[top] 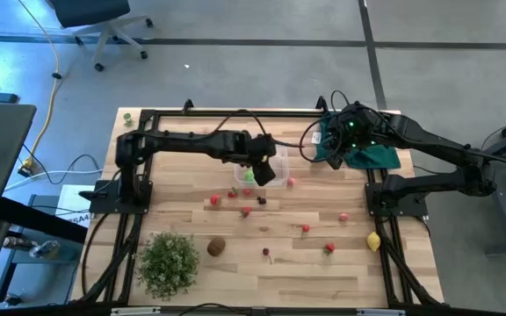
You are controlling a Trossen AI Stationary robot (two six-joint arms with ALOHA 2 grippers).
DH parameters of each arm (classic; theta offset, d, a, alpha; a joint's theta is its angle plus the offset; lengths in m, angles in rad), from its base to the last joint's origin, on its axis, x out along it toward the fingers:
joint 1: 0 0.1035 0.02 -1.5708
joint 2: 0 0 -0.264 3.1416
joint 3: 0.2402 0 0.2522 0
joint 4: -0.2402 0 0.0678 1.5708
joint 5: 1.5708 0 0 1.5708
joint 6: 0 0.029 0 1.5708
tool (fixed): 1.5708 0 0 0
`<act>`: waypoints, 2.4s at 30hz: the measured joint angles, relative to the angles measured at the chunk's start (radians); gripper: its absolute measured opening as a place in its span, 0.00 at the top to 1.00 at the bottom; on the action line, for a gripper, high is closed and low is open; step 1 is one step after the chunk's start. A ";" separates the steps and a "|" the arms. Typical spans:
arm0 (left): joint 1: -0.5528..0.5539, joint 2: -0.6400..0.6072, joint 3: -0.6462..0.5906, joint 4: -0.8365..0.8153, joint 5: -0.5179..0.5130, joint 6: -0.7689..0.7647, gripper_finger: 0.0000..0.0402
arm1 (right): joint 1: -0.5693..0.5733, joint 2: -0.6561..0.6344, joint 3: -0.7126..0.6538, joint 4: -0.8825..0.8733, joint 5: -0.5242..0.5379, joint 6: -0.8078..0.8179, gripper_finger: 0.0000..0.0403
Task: Pick and placing Produce into tupperware
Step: Put the yellow lemon into the transparent bin, then put the red strawberry into the transparent bin
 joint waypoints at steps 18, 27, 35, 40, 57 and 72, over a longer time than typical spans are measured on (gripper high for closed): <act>0.000 0.186 0.000 0.070 0.054 0.010 0.47 | 0.000 0.000 0.000 0.000 0.000 0.000 1.00; 0.000 0.190 0.000 0.068 0.025 0.017 0.51 | 0.000 0.000 0.000 0.000 0.000 0.000 1.00; -0.023 0.190 0.000 0.064 -0.096 0.081 0.46 | 0.000 0.000 0.000 0.000 0.000 0.000 1.00; -0.023 0.189 0.000 0.063 -0.109 0.089 0.51 | 0.000 0.000 0.000 0.000 0.000 0.000 1.00; -0.026 0.188 0.000 0.061 -0.145 0.115 0.46 | 0.000 0.000 0.000 0.000 0.000 0.000 1.00; 0.002 0.126 0.012 -0.022 0.168 0.089 0.46 | 0.000 0.000 0.000 0.000 0.000 0.000 1.00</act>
